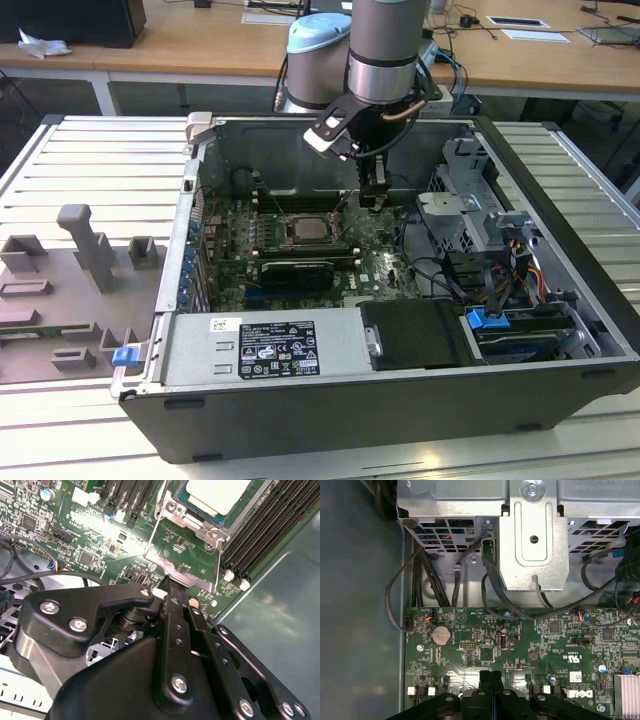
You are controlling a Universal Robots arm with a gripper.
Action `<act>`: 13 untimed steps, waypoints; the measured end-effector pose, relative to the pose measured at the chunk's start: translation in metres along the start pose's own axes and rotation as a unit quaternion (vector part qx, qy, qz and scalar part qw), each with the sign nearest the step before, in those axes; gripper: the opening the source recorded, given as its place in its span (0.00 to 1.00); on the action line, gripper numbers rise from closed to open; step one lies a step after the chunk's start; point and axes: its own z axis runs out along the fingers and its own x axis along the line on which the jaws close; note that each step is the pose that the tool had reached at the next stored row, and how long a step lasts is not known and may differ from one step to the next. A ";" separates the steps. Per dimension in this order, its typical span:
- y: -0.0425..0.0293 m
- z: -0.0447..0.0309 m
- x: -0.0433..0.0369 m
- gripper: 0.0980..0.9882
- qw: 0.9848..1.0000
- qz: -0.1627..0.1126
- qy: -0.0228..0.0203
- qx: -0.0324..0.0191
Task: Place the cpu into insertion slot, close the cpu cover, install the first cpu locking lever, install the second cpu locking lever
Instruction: 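Close the cpu cover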
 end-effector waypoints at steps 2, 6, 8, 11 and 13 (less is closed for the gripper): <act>-0.0003 0.0000 0.0000 0.01 1.000 0.000 0.000 0.000; -0.0015 -0.0001 0.0000 0.01 1.000 0.000 0.000 0.000; -0.0026 -0.0002 0.0000 0.01 1.000 0.000 0.000 0.000; -0.0039 -0.0003 0.0000 0.01 1.000 0.000 0.000 0.000; -0.0047 -0.0004 0.0000 0.01 1.000 0.000 0.000 0.000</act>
